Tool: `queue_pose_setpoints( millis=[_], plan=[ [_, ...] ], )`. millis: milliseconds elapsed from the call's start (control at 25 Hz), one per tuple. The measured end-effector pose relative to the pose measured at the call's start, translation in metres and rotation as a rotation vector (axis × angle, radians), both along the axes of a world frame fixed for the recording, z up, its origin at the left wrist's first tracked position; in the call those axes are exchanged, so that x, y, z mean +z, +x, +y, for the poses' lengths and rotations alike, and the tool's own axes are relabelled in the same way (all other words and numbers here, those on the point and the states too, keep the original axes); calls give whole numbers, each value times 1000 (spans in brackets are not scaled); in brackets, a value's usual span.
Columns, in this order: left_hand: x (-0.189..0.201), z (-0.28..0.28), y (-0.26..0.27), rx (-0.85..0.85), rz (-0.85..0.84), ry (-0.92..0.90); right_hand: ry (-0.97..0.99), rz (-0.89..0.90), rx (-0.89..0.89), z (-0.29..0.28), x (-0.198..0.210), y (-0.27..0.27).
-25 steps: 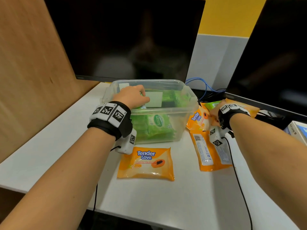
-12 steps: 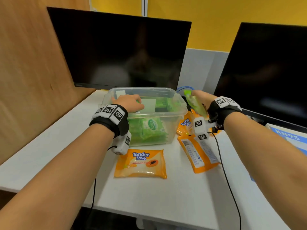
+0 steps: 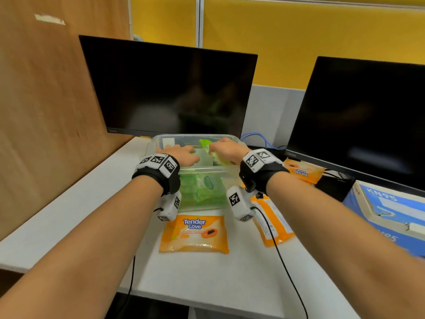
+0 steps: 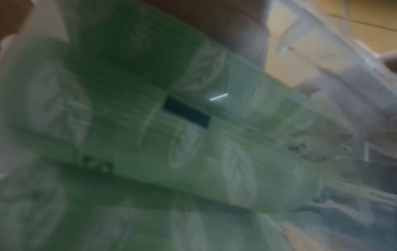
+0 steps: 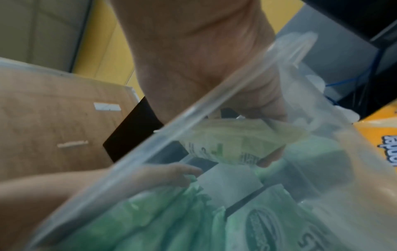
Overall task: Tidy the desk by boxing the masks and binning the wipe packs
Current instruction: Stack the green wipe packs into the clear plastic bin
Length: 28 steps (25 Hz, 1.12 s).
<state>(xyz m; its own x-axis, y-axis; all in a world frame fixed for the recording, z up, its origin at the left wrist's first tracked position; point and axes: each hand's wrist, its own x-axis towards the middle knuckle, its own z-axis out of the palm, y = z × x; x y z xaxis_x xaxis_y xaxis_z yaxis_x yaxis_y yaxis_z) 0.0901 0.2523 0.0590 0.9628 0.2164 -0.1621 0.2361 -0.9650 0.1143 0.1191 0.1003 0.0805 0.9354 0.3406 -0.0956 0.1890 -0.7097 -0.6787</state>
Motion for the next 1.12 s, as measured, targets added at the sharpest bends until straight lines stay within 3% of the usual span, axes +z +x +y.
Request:
queue_pose_setpoints(
  millis=[200,400,640,760,920,1040,1120],
  plan=[
    [-2,1,-1,2,-23,-31,-509,35,85,9,-7,-6],
    [-2,4,0,-8,-20,-37,-661,-97,104,7,-9,-4],
    [-5,15,-8,29,-9,-16,-705,-86,160,24,-16,1],
    [-6,27,-10,63,-7,-8,-550,-117,91,47,-15,-3],
    [-8,35,-5,99,-18,-18,-167,-271,-73,58,-6,-8],
    [-10,37,-4,93,-24,-40,223,-470,-239,27,5,5],
    [-9,35,-5,82,-53,-13,384,-501,-424,-6,5,28]
  ],
)
